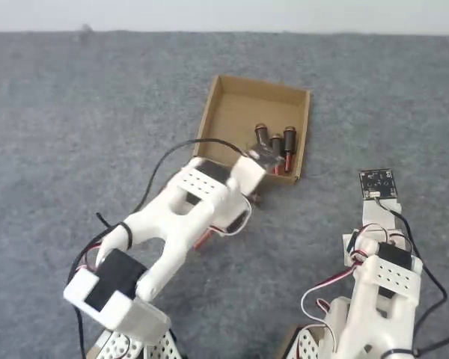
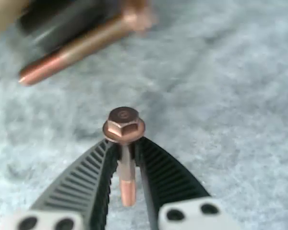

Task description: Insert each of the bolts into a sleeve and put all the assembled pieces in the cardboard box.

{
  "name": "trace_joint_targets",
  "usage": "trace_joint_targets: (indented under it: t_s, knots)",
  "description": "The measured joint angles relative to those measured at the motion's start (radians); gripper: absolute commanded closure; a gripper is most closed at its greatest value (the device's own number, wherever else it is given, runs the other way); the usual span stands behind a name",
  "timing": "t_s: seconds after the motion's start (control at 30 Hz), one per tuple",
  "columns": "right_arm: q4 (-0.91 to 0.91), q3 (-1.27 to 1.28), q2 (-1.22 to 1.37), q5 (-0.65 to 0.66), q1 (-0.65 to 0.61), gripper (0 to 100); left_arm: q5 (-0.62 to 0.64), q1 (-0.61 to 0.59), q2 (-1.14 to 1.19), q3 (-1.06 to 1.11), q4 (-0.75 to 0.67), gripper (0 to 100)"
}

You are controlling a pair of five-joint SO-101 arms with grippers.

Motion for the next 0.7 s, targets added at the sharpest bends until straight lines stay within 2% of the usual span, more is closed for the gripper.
trace_joint_targets:
  t_s: [0.47,0.7]
  knots:
    - [0.0,0.0,0.0,0.0,0.0,99.1,0.242,-0.221,-0.002,-0.003,-0.018,99]
    - [0.0,0.0,0.0,0.0,0.0,99.0,0.299,-0.402,-0.008,-0.02,-0.057,99]
